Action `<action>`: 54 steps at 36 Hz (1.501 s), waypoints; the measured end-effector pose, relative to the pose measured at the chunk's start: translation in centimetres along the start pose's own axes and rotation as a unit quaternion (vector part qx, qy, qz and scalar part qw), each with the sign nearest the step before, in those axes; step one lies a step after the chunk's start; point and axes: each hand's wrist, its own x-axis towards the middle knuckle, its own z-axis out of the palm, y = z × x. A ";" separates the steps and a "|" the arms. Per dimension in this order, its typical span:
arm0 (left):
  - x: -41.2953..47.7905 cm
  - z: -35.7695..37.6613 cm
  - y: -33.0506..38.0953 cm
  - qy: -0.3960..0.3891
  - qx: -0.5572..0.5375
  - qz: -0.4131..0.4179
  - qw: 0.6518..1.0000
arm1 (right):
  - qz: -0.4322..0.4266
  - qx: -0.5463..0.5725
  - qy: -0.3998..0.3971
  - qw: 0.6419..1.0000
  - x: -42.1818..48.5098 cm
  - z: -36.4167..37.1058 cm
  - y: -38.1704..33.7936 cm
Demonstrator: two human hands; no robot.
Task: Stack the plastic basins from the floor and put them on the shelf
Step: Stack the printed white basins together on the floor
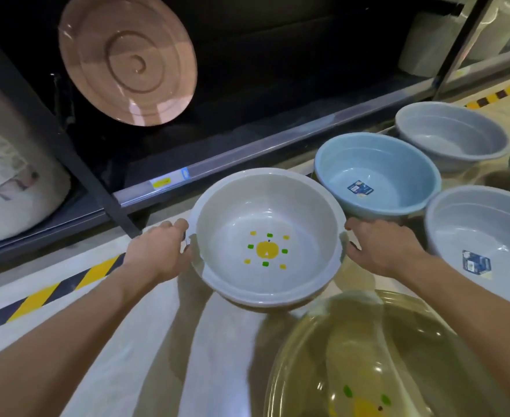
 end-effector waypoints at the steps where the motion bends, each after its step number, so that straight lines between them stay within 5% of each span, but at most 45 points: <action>1: 0.6 0.3 0.0 -0.015 -0.012 -0.010 1.000 | 0.004 0.011 -0.005 1.000 0.6 0.4 0.2; 7: 3.7 2.1 -0.4 -0.037 -0.131 -0.066 0.989 | 0.039 0.074 -0.043 0.996 3.2 2.8 1.0; 13: 4.7 4.3 -1.1 -0.076 -0.243 -0.067 0.965 | 0.059 0.272 -0.062 0.959 3.8 4.8 0.8; 23: 3.9 4.5 -0.8 -0.010 -0.377 -0.078 0.923 | 0.095 0.435 -0.004 0.896 2.2 5.0 0.5; 33: -0.5 -1.6 -0.1 0.069 -0.429 0.018 0.901 | 0.112 0.484 0.098 0.862 -4.3 -1.2 2.2; 43: -11.9 -7.0 2.2 0.101 -0.441 0.103 0.886 | 0.123 0.441 0.154 0.875 -19.1 -6.8 4.1; 54: -23.0 -5.5 7.1 0.073 -0.455 0.155 0.874 | 0.150 0.452 0.154 0.866 -35.3 -5.9 7.9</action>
